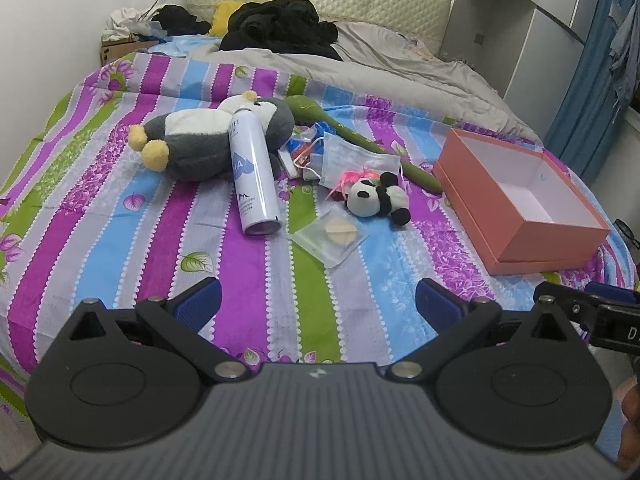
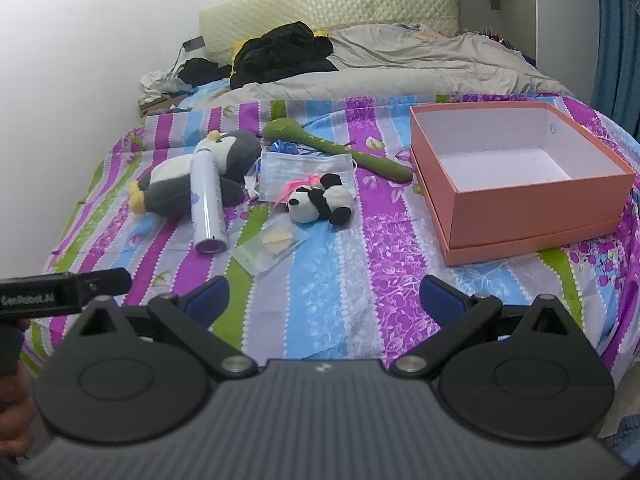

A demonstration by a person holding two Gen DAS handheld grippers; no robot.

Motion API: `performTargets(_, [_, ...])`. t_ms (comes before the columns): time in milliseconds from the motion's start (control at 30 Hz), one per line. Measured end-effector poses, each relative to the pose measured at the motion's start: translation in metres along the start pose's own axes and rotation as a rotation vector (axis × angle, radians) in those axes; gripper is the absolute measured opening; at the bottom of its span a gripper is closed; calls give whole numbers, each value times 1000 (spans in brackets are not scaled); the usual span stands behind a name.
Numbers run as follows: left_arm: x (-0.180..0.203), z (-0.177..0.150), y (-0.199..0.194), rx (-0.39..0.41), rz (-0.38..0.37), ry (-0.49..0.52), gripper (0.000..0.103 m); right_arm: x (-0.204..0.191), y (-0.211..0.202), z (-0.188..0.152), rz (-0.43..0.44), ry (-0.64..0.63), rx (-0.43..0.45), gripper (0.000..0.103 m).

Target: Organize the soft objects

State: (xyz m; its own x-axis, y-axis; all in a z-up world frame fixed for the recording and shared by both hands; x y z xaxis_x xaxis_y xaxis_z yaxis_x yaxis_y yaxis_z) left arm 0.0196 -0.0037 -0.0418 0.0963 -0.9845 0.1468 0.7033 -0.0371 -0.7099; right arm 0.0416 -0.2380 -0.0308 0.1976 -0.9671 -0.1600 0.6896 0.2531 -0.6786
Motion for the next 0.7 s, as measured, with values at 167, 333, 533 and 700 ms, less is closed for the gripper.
performTargets(167, [2, -2, 4, -3, -7, 4, 103, 1, 1, 0, -5, 3, -5, 103])
performTargets(333, [2, -1, 11, -15, -19, -1, 103, 4, 4, -1, -7, 13, -10, 103])
performTargets(533, [1, 7, 27, -30, -18, -2, 103, 9, 13, 0, -14, 27, -25, 103])
performTargets(700, [0, 12, 45, -59, -18, -9, 103, 14, 26, 5, -15, 29, -41, 103])
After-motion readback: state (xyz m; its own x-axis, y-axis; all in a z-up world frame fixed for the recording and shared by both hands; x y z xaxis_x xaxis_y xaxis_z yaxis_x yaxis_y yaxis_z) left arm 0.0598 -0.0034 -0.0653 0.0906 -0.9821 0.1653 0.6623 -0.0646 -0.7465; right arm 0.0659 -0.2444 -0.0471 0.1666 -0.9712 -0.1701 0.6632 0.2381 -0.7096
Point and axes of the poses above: each gripper's, at about its wrist camera, not at the fingertips, and y roughly the way its jaws point, x to its right, z to its top, the point moved 4 cm from there along y, roughly the way its jaws point, and after that the axes turned 3 degrees about -x, right-handed, at the moved point
